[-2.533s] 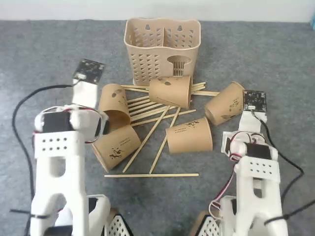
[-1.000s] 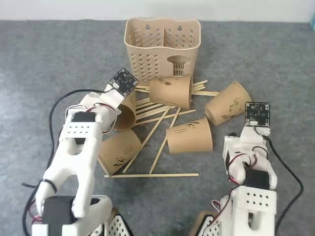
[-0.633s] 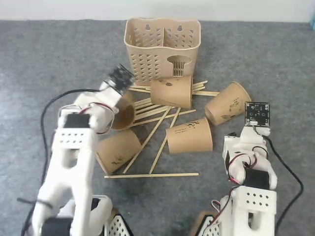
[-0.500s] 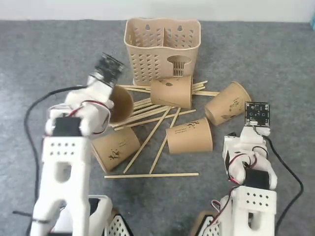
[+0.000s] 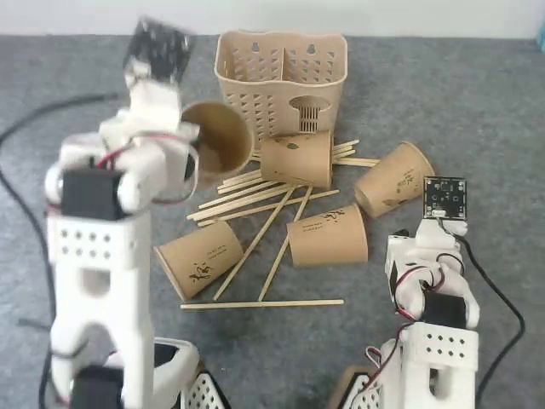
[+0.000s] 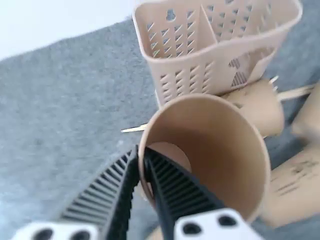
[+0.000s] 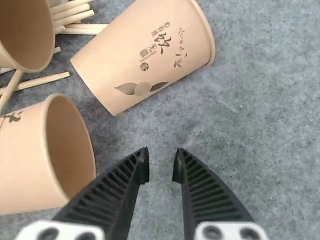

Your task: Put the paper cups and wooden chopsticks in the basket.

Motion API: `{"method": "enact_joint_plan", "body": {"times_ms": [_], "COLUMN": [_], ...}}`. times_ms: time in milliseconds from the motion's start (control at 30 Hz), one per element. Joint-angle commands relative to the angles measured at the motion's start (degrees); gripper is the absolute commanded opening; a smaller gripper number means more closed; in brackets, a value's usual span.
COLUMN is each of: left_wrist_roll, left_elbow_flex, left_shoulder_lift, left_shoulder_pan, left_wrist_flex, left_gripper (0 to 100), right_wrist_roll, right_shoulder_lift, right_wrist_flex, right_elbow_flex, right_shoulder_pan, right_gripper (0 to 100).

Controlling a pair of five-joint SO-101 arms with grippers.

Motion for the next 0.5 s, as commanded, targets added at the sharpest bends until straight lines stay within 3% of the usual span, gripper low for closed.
{"method": "enact_joint_plan", "body": {"times_ms": [0, 233, 467], "left_wrist_roll": [5.45, 10.64, 18.11], "left_elbow_flex": [-18.51, -49.36, -70.37], "left_shoulder_lift": [9.14, 26.02, 40.35], "left_shoulder_pan": [2.73, 8.62, 11.34], "left_wrist_flex": [4.04, 9.32, 6.33], "left_gripper": [1, 1, 1], "right_wrist_roll": [0.53, 0.88, 0.97], "right_shoulder_lift": [-0.66, -0.57, -0.57], "right_wrist_flex": [-1.27, -1.19, -1.19], "right_elbow_flex": [0.09, 0.53, 0.53], "right_shoulder_pan": [-0.04, -1.98, -1.98], "right_gripper": [10.2, 10.2, 10.2]}}
